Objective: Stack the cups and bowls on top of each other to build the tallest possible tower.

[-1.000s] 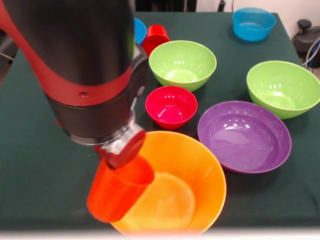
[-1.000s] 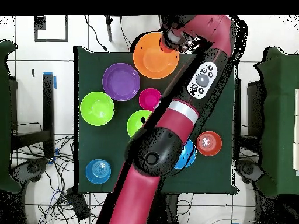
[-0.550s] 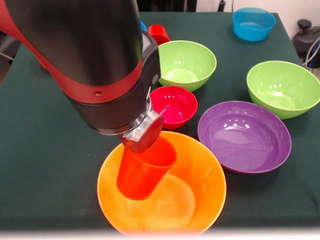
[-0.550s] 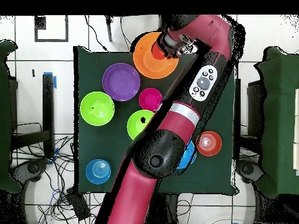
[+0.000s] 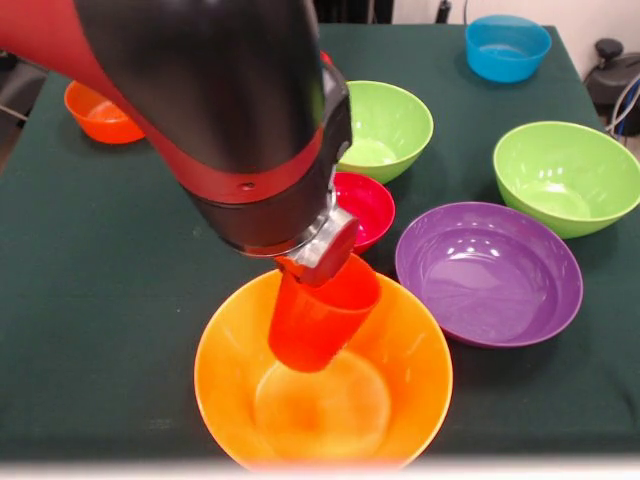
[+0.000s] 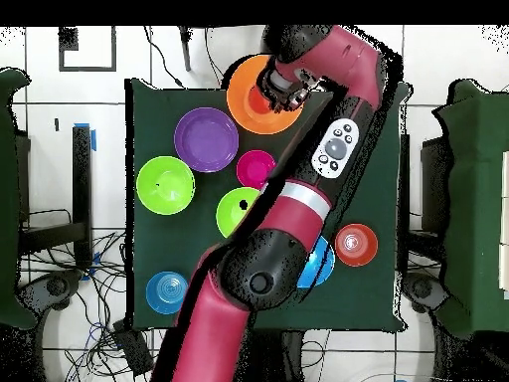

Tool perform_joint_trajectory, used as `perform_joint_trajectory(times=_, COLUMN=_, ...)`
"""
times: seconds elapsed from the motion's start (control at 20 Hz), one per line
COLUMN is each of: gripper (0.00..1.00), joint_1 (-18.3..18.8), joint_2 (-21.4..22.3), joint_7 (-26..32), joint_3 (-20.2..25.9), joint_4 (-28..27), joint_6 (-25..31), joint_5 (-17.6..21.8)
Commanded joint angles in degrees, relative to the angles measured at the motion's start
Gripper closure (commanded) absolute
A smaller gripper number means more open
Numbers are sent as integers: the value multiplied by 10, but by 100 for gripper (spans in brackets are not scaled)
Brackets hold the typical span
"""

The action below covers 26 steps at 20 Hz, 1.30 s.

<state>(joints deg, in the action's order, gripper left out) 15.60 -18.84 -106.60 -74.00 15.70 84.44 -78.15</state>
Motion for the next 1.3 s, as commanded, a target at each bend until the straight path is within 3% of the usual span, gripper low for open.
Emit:
perform_joint_trajectory(times=0.05, gripper=100, joint_1=-31, joint_2=20, joint_7=49, joint_3=115, joint_4=56, joint_6=16, joint_5=87)
perform_joint_trajectory(times=0.15, gripper=100, joint_1=-21, joint_2=16, joint_7=53, joint_3=112, joint_4=34, joint_6=3, joint_5=95)
perform_joint_trajectory(times=0.35, gripper=100, joint_1=-19, joint_2=17, joint_7=26, joint_3=128, joint_4=31, joint_6=38, joint_5=101)
perform_joint_trajectory(times=0.5, gripper=100, joint_1=-7, joint_2=10, joint_7=-2, joint_3=134, joint_4=11, joint_6=89, joint_5=82)
perform_joint_trajectory(times=0.75, gripper=100, joint_1=37, joint_2=-5, joint_7=-7, joint_3=72, joint_4=-63, joint_6=131, joint_5=42)
perform_joint_trajectory(times=0.95, gripper=100, joint_1=36, joint_2=-3, joint_7=-12, joint_3=73, joint_4=-62, joint_6=130, joint_5=44)
perform_joint_trajectory(times=1.05, gripper=100, joint_1=29, joint_2=3, joint_7=10, joint_3=88, joint_4=-49, joint_6=96, joint_5=67)
perform_joint_trajectory(times=1.3, gripper=100, joint_1=14, joint_2=15, joint_7=13, joint_3=113, joint_4=-23, joint_6=96, joint_5=92)
